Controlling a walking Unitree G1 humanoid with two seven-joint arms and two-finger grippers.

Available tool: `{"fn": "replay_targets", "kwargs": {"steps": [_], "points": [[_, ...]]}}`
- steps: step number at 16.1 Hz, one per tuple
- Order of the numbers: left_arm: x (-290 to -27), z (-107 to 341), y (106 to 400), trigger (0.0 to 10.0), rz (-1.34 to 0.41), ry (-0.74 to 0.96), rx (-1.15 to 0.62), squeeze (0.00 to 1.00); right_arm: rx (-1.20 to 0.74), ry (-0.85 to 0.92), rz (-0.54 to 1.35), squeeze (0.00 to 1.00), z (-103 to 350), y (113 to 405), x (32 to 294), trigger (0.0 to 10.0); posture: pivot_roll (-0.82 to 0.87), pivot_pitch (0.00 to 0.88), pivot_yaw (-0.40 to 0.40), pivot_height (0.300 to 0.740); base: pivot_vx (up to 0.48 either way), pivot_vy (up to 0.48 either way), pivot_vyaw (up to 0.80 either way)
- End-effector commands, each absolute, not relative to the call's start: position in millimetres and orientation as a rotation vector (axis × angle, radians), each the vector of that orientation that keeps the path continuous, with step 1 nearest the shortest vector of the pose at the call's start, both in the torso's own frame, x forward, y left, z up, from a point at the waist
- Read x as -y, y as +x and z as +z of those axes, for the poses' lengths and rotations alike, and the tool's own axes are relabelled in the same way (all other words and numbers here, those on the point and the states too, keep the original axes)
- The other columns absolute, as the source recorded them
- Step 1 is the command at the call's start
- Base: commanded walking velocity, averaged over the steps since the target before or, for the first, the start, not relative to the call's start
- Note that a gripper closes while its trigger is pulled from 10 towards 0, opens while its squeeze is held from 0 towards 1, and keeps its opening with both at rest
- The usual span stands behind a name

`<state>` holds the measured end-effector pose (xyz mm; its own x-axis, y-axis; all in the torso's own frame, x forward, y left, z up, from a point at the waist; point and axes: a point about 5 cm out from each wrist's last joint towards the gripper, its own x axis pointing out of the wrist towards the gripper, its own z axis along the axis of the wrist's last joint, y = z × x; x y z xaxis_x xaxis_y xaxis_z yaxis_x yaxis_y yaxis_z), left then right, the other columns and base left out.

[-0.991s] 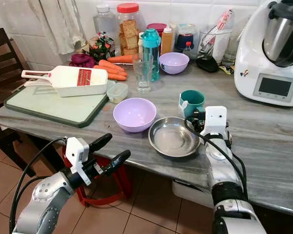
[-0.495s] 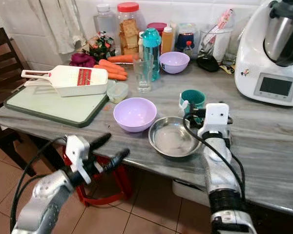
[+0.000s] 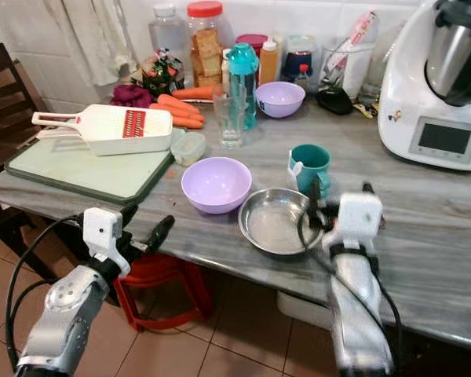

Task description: Setting the table

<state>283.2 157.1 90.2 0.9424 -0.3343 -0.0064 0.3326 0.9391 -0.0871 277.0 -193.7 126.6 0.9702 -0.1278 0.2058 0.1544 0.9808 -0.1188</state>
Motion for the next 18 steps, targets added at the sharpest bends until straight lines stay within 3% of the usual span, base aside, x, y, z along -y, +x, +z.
{"fn": "replay_targets", "kwargs": {"steps": [1, 2, 3, 9, 18], "points": [[-164.1, 88.3, 286.1, 10.0, -0.287, -0.083, -0.04, 0.0, 0.196, -0.159, -0.129, 1.0, 127.2, 273.8, 186.6, 10.0, 0.01, 0.0, 0.043, 0.74, 0.0, 0.0, 0.0], [-163.1, 88.2, 287.3, 10.0, -0.283, -0.067, -0.027, 0.0, 0.183, -0.153, -0.13, 0.07, 124.5, 269.1, 184.1, 10.0, 0.0, 0.0, 0.043, 0.74, 0.0, 0.0, 0.0], [-163.4, 88.0, 288.2, 10.0, -0.271, -0.058, -0.026, 0.0, 0.181, -0.156, -0.126, 0.0, 124.1, 268.1, 182.6, 10.0, 0.0, 0.0, 0.043, 0.74, 0.0, 0.0, 0.0], [-164.3, 87.4, 295.3, 10.0, -0.194, -0.063, -0.015, 0.0, 0.219, -0.186, -0.072, 0.0, 136.4, 263.2, 170.7, 10.0, -0.01, 0.0, 0.042, 0.74, 0.0, 0.0, 0.0], [-166.8, 87.8, 299.2, 10.0, -0.165, -0.058, -0.018, 0.0, 0.228, -0.211, -0.034, 0.0, 138.7, 265.9, 160.5, 10.0, 0.0, 0.0, 0.045, 0.74, 0.0, 0.0, 0.8]]}}
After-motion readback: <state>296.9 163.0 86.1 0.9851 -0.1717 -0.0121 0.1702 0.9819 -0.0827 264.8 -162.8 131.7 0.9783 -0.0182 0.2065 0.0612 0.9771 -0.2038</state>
